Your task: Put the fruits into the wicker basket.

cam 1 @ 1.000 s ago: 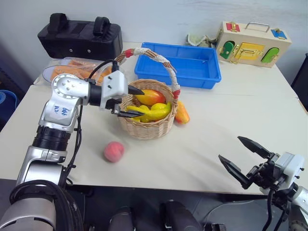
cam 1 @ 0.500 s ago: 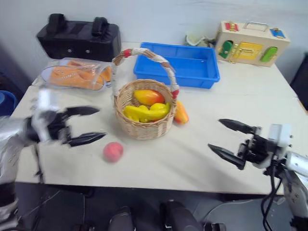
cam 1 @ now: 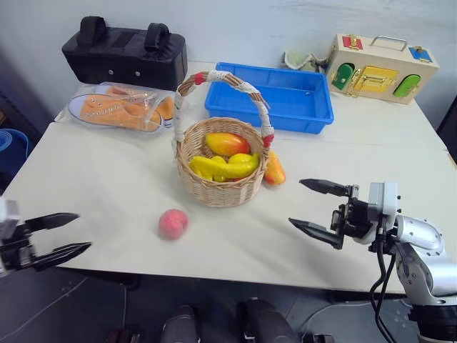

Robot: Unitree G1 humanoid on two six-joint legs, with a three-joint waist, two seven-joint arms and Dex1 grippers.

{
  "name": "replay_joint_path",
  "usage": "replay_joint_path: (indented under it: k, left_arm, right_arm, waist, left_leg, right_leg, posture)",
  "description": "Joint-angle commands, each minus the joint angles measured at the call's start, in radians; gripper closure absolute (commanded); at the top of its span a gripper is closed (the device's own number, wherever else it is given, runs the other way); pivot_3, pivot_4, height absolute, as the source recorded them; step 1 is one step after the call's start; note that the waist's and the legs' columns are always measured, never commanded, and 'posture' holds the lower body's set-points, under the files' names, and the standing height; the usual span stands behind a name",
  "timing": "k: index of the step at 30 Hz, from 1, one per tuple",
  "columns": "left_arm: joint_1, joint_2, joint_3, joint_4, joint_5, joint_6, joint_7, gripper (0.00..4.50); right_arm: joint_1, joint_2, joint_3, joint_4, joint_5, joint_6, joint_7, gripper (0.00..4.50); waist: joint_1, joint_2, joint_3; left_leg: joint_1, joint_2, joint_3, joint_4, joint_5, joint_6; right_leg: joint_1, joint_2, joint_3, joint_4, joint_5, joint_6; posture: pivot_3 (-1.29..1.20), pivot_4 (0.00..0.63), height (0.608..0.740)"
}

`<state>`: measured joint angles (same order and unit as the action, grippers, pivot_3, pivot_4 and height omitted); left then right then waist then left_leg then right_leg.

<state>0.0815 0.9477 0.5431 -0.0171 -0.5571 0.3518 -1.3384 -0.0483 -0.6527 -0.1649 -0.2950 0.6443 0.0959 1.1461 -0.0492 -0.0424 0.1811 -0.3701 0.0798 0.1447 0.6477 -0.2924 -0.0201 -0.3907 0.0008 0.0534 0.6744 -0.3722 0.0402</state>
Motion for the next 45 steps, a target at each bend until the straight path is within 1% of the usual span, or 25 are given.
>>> replay_joint_path:
  k: [1, 5, 9, 11, 15, 18, 20, 22, 24, 25, 27, 29, 31, 34, 36, 38, 40, 41, 43, 44, 45]
  left_arm:
    - [-0.165, -0.05, -0.182, -0.083, 0.015, -0.001, 0.057, 0.03]
    - [-0.354, -0.152, -0.372, 0.033, 0.103, -0.063, 0.069, 0.03]
    - [-0.42, -0.195, -0.508, 0.118, 0.194, -0.147, 0.032, 0.03]
    - [-0.431, -0.197, -0.534, 0.149, 0.215, -0.183, 0.022, 0.03]
    - [-0.427, -0.18, -0.546, 0.198, 0.237, -0.241, 0.001, 0.03]
    - [-0.413, -0.167, -0.538, 0.233, 0.249, -0.286, -0.009, 0.61]
    - [-0.403, -0.158, -0.531, 0.251, 0.254, -0.321, -0.017, 1.22]
    - [-0.394, -0.157, -0.516, 0.247, 0.24, -0.346, -0.023, 1.66]
    - [-0.399, -0.162, -0.491, 0.191, 0.187, -0.312, -0.027, 1.83]
    - [-0.415, -0.171, -0.476, 0.15, 0.156, -0.277, -0.009, 1.84]
    - [-0.468, -0.18, -0.447, 0.047, 0.059, -0.152, 0.029, 1.84]
    - [-0.579, -0.214, -0.419, -0.022, -0.022, -0.035, 0.126, 1.84]
    - [-0.674, -0.243, -0.417, -0.045, -0.037, 0.027, 0.205, 1.84]
    - [-0.796, -0.278, -0.475, -0.031, 0.033, 0.08, 0.299, 1.84]
    - [-0.847, -0.302, -0.519, 0.0, 0.085, 0.088, 0.337, 1.84]
    - [-0.891, -0.343, -0.58, 0.07, 0.166, 0.04, 0.364, 1.84]
    - [-0.927, -0.379, -0.655, 0.161, 0.275, -0.048, 0.391, 1.84]
    - [-0.94, -0.394, -0.672, 0.191, 0.306, -0.071, 0.404, 1.84]
    - [-0.959, -0.421, -0.666, 0.227, 0.32, -0.08, 0.431, 1.12]
    - [-0.963, -0.426, -0.662, 0.237, 0.323, -0.082, 0.432, 0.93]
    - [-0.964, -0.43, -0.656, 0.244, 0.329, -0.097, 0.436, 0.58]
  right_arm:
    - [0.028, -0.024, -0.031, -0.07, 0.012, 0.011, -0.007, 0.0]
    - [0.054, -0.034, -0.053, -0.087, 0.018, 0.028, -0.023, 0.0]
    - [0.092, -0.039, -0.07, -0.115, 0.02, 0.041, -0.037, 0.0]
    - [0.122, -0.041, -0.089, -0.131, 0.02, 0.045, -0.047, 0.0]
    - [0.186, -0.04, -0.125, -0.152, 0.016, 0.032, -0.052, 0.0]
    - [0.209, -0.034, -0.138, -0.165, 0.015, 0.031, -0.063, 0.0]
    - [0.218, -0.03, -0.143, -0.173, 0.016, 0.031, -0.07, 0.0]
    - [0.228, -0.026, -0.15, -0.178, 0.015, 0.028, -0.076, 0.0]
    - [0.239, -0.019, -0.161, -0.184, 0.01, 0.018, -0.093, 0.0]
    - [0.244, -0.011, -0.168, -0.188, 0.014, 0.016, -0.106, 0.0]
    - [0.25, 0.008, -0.188, -0.207, 0.037, 0.021, -0.143, 0.0]
    - [0.251, 0.034, -0.212, -0.24, 0.074, 0.048, -0.21, 0.0]
    - [0.251, 0.045, -0.221, -0.266, 0.091, 0.066, -0.254, 0.0]
    - [0.253, 0.056, -0.219, -0.292, 0.097, 0.074, -0.293, 0.0]
    - [0.255, 0.061, -0.215, -0.3, 0.1, 0.077, -0.308, 0.0]
    - [0.256, 0.071, -0.204, -0.308, 0.094, 0.073, -0.32, 0.0]
    - [0.259, 0.083, -0.192, -0.314, 0.086, 0.062, -0.326, 0.0]
    - [0.261, 0.09, -0.187, -0.316, 0.08, 0.057, -0.328, 0.0]
    - [0.265, 0.101, -0.18, -0.319, 0.07, 0.049, -0.332, 0.0]
    - [0.272, 0.109, -0.177, -0.319, 0.064, 0.041, -0.332, 0.0]
    - [0.278, 0.116, -0.174, -0.318, 0.057, 0.033, -0.33, 0.0]
  waist:
    - [0.003, 0.0, 0.0]
    - [-0.008, 0.0, 0.0]
    - [-0.02, 0.0, 0.0]
    - [-0.021, 0.0, 0.0]
    - [-0.02, 0.0, 0.0]
    - [-0.021, 0.0, 0.0]
    - [-0.02, 0.0, 0.0]
    - [-0.02, 0.0, 0.0]
    - [-0.019, 0.0, 0.0]
    - [-0.017, 0.0, 0.0]
    - [-0.011, 0.0, 0.0]
    - [0.0, 0.0, 0.0]
    - [0.008, 0.0, 0.0]
    - [0.01, 0.002, -0.001]
    - [0.007, 0.002, -0.002]
    - [0.006, 0.002, -0.002]
    - [0.008, 0.002, -0.002]
    - [0.008, 0.002, -0.002]
    - [0.007, 0.002, -0.002]
    - [0.007, 0.002, -0.001]
    - [0.006, 0.002, -0.001]
  left_leg:
    - [0.0, 0.0, 0.0, 0.0, 0.0, 0.0]
    - [0.0, 0.0, 0.001, 0.001, 0.001, 0.0]
    - [0.0, 0.003, 0.003, 0.001, 0.002, -0.003]
    - [0.0, 0.003, 0.002, 0.001, 0.002, -0.003]
    - [0.0, 0.004, 0.002, 0.001, 0.002, -0.004]
    - [0.001, 0.003, 0.002, 0.003, 0.002, -0.003]
    - [0.001, 0.003, 0.002, 0.003, 0.002, -0.002]
    - [0.001, 0.003, 0.002, 0.003, 0.002, -0.002]
    - [0.001, 0.003, 0.002, 0.002, 0.002, -0.003]
    - [0.001, 0.003, 0.002, 0.002, 0.002, -0.003]
    - [0.0, 0.003, 0.002, 0.002, 0.002, -0.003]
    - [-0.001, 0.003, 0.0, 0.004, 0.002, -0.003]
    - [-0.001, 0.002, 0.0, 0.004, 0.002, -0.002]
    - [0.0, 0.002, 0.001, 0.004, 0.002, -0.002]
    - [0.0, 0.002, 0.002, 0.004, 0.002, -0.002]
    - [0.001, 0.002, 0.002, 0.004, 0.003, -0.003]
    - [0.001, 0.002, 0.002, 0.004, 0.003, -0.004]
    - [0.0, 0.002, 0.002, 0.004, 0.004, -0.004]
    - [0.0, 0.002, 0.003, 0.004, 0.004, -0.004]
    - [0.0, 0.002, 0.003, 0.004, 0.004, -0.004]
    - [0.0, 0.002, 0.003, 0.004, 0.004, -0.004]
  right_leg:
    - [0.0, 0.0, 0.0, 0.0, 0.0, 0.0]
    - [0.0, 0.002, 0.002, 0.001, 0.001, 0.002]
    - [-0.002, 0.007, 0.005, 0.001, 0.001, 0.002]
    - [-0.002, 0.007, 0.005, 0.001, 0.001, 0.002]
    - [-0.002, 0.007, 0.005, 0.001, 0.001, 0.002]
    - [-0.001, 0.006, 0.005, 0.001, 0.001, 0.002]
    - [-0.001, 0.006, 0.005, 0.002, 0.001, 0.002]
    - [-0.001, 0.006, 0.005, 0.002, 0.001, 0.002]
    - [-0.001, 0.006, 0.005, 0.002, 0.001, 0.002]
    - [-0.001, 0.006, 0.005, 0.002, 0.001, 0.002]
    - [-0.001, 0.006, 0.005, 0.002, 0.001, 0.002]
    - [-0.001, 0.006, 0.004, 0.003, 0.001, 0.002]
    - [0.0, 0.006, 0.004, 0.002, 0.002, 0.003]
    - [0.001, 0.006, 0.005, 0.001, 0.002, 0.004]
    - [0.0, 0.007, 0.006, 0.001, 0.002, 0.004]
    - [0.0, 0.007, 0.006, 0.001, 0.002, 0.004]
    - [-0.001, 0.008, 0.006, 0.002, 0.002, 0.004]
    - [-0.001, 0.008, 0.006, 0.002, 0.002, 0.004]
    - [-0.001, 0.008, 0.007, 0.002, 0.002, 0.004]
    - [-0.002, 0.008, 0.007, 0.002, 0.002, 0.004]
    - [-0.002, 0.008, 0.007, 0.002, 0.002, 0.004]
  posture:
    - [0.0, 0.15, 0.74]
    - [0.0, 0.15, 0.74]
    - [0.0, 0.15, 0.74]
    - [0.0, 0.15, 0.74]
    - [0.0, 0.15, 0.74]
    - [0.0, 0.15, 0.74]
    - [0.0, 0.15, 0.74]
    - [0.0, 0.15, 0.74]
    - [0.0, 0.15, 0.74]
    - [0.0, 0.15, 0.74]
    - [0.0, 0.15, 0.74]
    - [0.0, 0.15, 0.74]
    - [0.0, 0.15, 0.74]
    - [0.0, 0.15, 0.74]
    - [0.0, 0.15, 0.74]
    - [0.0, 0.15, 0.74]
    - [0.0, 0.15, 0.74]
    - [0.0, 0.15, 0.74]
    - [0.0, 0.15, 0.74]
    - [0.0, 0.15, 0.74]
    - [0.0, 0.15, 0.74]
